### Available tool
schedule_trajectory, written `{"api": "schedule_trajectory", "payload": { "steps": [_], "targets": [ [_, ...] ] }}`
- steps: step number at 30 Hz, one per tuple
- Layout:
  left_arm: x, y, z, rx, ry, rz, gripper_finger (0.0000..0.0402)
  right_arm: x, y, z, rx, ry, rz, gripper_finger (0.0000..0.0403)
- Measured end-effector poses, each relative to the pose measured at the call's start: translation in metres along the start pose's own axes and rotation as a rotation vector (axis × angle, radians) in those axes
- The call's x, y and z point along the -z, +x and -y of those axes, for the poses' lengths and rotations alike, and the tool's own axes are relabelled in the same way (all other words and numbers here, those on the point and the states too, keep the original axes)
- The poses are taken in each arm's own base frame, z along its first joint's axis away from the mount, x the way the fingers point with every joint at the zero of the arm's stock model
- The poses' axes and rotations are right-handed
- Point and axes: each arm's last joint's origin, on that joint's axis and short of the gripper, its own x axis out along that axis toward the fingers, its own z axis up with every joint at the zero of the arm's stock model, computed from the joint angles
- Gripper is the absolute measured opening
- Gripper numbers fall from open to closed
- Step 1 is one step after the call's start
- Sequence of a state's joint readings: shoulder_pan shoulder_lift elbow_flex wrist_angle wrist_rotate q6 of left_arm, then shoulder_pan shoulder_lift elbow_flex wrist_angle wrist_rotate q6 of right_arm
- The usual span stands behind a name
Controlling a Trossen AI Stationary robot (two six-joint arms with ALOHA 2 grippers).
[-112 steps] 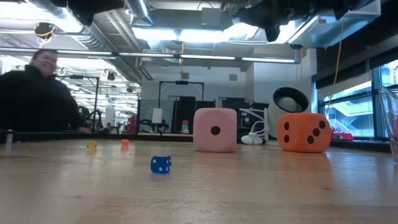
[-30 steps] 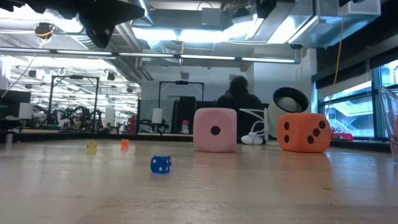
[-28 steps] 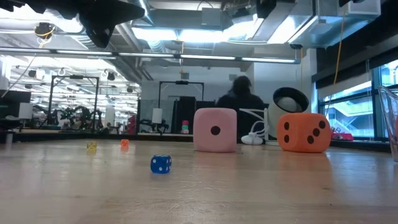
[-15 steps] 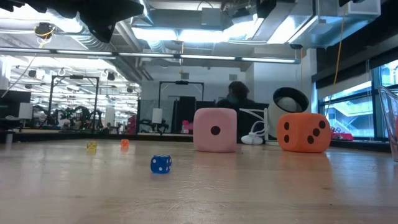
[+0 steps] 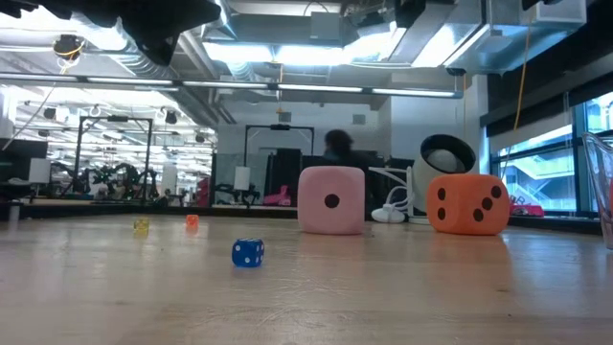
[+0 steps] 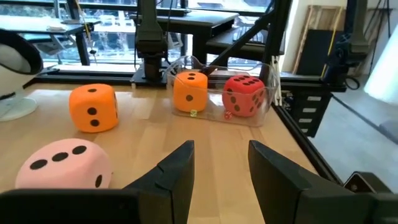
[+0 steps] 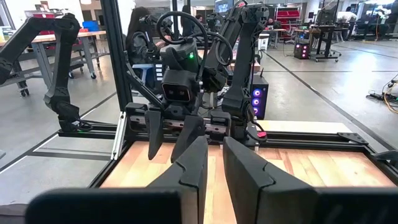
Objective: Pick & Place Dice
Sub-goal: Put the small yellow die into the transparent container
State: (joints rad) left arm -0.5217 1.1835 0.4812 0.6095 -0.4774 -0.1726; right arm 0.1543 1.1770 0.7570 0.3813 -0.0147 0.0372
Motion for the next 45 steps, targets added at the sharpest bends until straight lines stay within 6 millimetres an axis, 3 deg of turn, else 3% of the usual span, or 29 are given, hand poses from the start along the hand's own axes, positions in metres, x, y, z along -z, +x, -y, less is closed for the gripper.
{"api": "schedule_trajectory", "payload": {
  "steps": [10, 15, 20, 30, 38, 45],
  "targets": [
    [-0.008, -0.001, 0.004, 0.073, -0.135, -0.111, 0.0143, 0.0, 0.0, 0.0, 0.0, 0.0, 0.0, 0.0055],
    [-0.017, -0.002, -0.002, -0.183, -0.19, -0.356, 0.0143, 0.0, 0.0, 0.0, 0.0, 0.0, 0.0, 0.0055],
    [-0.023, -0.005, -0.014, -0.392, -0.274, -0.431, 0.0143, 0.0, 0.0, 0.0, 0.0, 0.0, 0.0, 0.0055],
    [-0.001, -0.007, -0.041, -0.606, -0.309, -0.634, 0.0143, 0.0, 0.0, 0.0, 0.0, -0.002, 0.0, 0.0055],
    [0.01, 0.002, -0.051, -0.588, -0.266, -0.744, 0.0143, 0.0, 0.0, 0.0, 0.0, -0.006, -0.001, 0.0055],
    [0.024, 0.002, -0.074, -0.584, -0.342, -0.859, 0.0143, 0.0, 0.0, 0.0, 0.0, -0.007, -0.001, 0.0055]
  ]
}}
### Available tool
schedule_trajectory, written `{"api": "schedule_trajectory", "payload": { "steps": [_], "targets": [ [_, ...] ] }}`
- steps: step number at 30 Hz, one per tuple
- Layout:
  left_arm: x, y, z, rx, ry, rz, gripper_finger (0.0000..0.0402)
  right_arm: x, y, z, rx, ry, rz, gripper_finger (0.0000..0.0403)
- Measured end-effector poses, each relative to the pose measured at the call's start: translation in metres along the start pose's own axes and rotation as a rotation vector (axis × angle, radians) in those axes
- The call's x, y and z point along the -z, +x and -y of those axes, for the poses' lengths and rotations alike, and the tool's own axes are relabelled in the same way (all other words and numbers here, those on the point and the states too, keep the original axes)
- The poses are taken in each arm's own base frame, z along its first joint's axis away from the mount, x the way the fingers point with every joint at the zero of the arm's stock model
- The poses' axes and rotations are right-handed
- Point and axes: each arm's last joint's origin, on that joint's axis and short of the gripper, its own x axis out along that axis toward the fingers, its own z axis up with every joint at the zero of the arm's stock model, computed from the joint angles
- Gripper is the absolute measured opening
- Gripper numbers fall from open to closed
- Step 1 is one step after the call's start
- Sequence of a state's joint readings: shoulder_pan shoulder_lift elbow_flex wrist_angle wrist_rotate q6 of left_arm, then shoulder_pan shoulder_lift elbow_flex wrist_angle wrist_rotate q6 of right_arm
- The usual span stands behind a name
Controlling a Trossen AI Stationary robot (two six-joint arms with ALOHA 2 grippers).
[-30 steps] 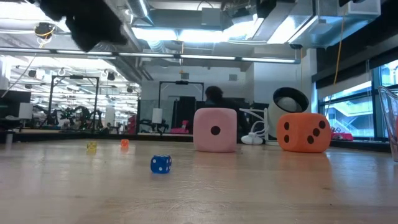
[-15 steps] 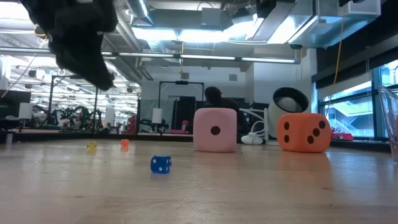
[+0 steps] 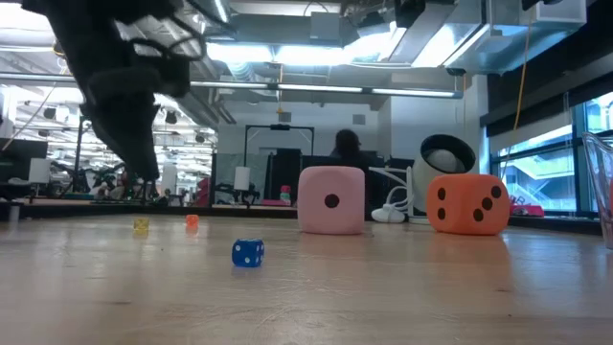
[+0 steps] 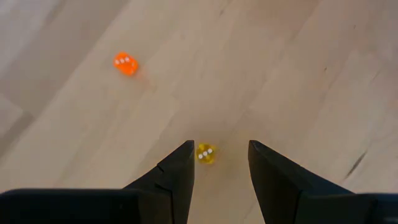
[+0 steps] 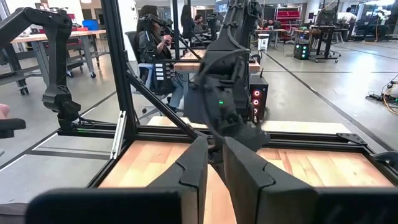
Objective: Pick & Place Dice
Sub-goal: Put the small yellow die into the transparent container
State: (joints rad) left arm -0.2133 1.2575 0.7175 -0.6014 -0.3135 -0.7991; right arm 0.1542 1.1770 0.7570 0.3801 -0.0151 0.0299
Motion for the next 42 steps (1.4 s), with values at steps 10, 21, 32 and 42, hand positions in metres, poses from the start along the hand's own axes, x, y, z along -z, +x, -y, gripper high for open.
{"api": "schedule_trajectory", "payload": {
  "steps": [10, 21, 32, 42],
  "targets": [
    [-0.01, 0.016, -0.023, 0.085, -0.037, -0.102, 0.0143, 0.0, 0.0, 0.0, 0.0, 0.0, 0.0, 0.0055],
    [-0.012, 0.019, -0.028, 0.088, -0.022, -0.104, 0.0143, 0.0, 0.0, 0.0, 0.0, 0.001, 0.0, 0.0055],
    [-0.014, 0.02, -0.031, 0.144, 0.025, -0.14, 0.0143, 0.0, 0.0, 0.0, 0.0, 0.001, 0.0, 0.0055],
    [-0.019, 0.025, -0.039, 0.149, 0.01, -0.164, 0.0143, 0.0, 0.0, 0.0, 0.0, 0.004, 0.0, 0.0055]
  ]
}}
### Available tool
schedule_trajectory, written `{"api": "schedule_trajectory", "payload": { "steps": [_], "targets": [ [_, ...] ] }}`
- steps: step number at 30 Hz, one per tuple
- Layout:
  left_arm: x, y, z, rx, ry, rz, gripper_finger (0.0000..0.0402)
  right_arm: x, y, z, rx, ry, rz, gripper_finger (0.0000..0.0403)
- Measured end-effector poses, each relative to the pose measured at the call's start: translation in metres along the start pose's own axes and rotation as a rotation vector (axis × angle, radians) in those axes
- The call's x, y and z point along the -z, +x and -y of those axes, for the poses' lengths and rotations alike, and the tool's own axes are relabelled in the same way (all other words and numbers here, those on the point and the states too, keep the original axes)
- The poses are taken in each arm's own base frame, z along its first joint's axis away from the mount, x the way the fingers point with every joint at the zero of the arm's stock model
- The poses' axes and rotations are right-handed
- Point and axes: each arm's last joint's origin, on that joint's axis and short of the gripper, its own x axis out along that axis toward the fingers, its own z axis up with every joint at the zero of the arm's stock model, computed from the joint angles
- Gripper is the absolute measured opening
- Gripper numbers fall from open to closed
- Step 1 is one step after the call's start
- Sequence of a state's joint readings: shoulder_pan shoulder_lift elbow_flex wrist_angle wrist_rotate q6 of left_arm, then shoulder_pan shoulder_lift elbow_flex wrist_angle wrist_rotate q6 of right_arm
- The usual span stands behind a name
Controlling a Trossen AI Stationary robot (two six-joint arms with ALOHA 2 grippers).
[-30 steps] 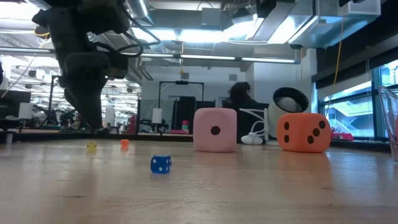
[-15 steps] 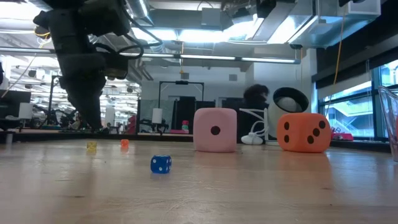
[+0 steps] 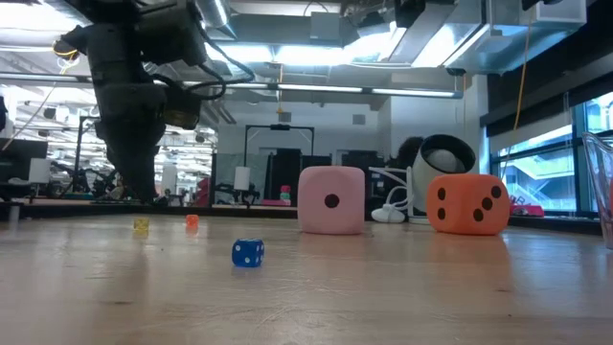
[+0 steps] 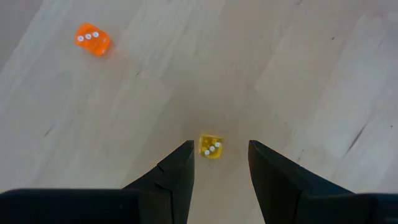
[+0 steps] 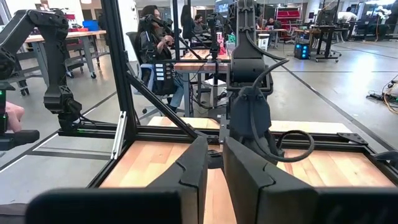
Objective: Pick & Place Dice
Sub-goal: Put the small yellow die into the transparent container
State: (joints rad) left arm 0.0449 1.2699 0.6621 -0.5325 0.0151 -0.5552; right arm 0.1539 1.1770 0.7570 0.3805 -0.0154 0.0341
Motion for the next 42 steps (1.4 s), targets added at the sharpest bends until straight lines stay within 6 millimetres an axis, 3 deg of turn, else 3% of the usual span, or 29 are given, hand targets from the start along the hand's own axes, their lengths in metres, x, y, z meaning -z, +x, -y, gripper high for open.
{"api": "schedule_trajectory", "payload": {
  "steps": [16, 25, 37, 42],
  "targets": [
    [-0.001, 0.04, -0.005, -0.034, -0.009, -0.154, 0.0143, 0.0, 0.0, 0.0, -0.004, 0.004, 0.0, 0.0055],
    [0.0, 0.043, -0.005, -0.047, -0.017, -0.155, 0.0139, 0.0, 0.0, 0.0, -0.004, 0.004, 0.0, 0.0055],
    [-0.002, 0.044, -0.004, -0.025, -0.046, -0.141, 0.003, -0.001, 0.0, 0.0, -0.003, -0.014, 0.009, 0.0055],
    [-0.003, 0.044, -0.002, -0.012, -0.049, -0.135, 0.0016, -0.012, -0.006, -0.001, 0.0, -0.056, 0.09, 0.0055]
  ]
}}
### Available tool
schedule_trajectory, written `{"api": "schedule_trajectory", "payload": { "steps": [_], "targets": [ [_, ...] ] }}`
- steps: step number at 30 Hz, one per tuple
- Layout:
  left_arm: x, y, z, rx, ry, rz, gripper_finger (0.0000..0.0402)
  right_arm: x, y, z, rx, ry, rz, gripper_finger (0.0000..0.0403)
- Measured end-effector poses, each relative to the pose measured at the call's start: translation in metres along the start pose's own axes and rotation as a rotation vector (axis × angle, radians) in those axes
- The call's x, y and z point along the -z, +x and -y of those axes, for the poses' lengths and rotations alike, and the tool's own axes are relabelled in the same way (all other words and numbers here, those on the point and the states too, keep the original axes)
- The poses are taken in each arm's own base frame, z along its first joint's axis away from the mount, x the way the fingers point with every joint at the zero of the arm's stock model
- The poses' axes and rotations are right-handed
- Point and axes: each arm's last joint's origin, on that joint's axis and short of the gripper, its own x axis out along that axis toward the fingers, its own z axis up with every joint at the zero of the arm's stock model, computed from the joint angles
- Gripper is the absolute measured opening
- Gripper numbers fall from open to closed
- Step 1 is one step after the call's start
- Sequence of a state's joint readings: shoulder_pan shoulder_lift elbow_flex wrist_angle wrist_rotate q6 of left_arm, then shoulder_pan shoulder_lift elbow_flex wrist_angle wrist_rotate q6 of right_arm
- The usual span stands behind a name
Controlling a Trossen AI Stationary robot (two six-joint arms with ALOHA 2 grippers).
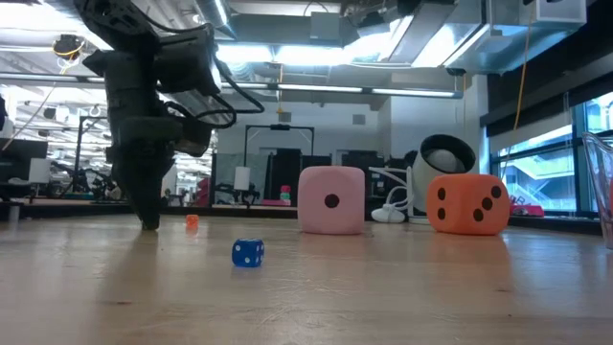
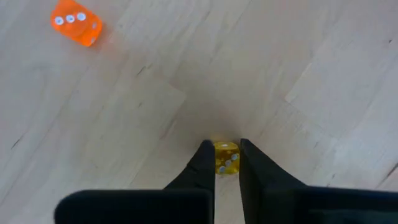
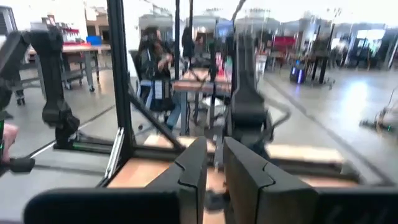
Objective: Pick & Place Dice
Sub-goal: Put the small yellow die into the transparent container
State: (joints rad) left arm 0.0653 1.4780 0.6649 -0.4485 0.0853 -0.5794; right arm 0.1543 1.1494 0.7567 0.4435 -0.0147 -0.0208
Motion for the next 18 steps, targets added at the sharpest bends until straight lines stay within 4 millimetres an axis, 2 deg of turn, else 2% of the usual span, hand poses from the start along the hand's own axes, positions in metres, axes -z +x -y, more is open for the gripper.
{"api": "schedule_trajectory", "payload": {
  "steps": [7, 10, 18],
  "targets": [
    [-0.006, -0.004, 0.014, 0.041, 0.077, 0.055, 0.0033, -0.032, -0.026, 0.003, 0.093, -0.057, 0.156, 0.0055],
    [-0.015, -0.007, 0.027, 0.12, 0.131, 0.144, 0.0028, -0.041, -0.036, 0.005, 0.172, -0.087, 0.19, 0.0055],
    [-0.035, -0.03, 0.071, 0.352, 0.3, 0.374, 0.0027, -0.055, -0.054, 0.009, 0.335, -0.086, 0.242, 0.0055]
  ]
}}
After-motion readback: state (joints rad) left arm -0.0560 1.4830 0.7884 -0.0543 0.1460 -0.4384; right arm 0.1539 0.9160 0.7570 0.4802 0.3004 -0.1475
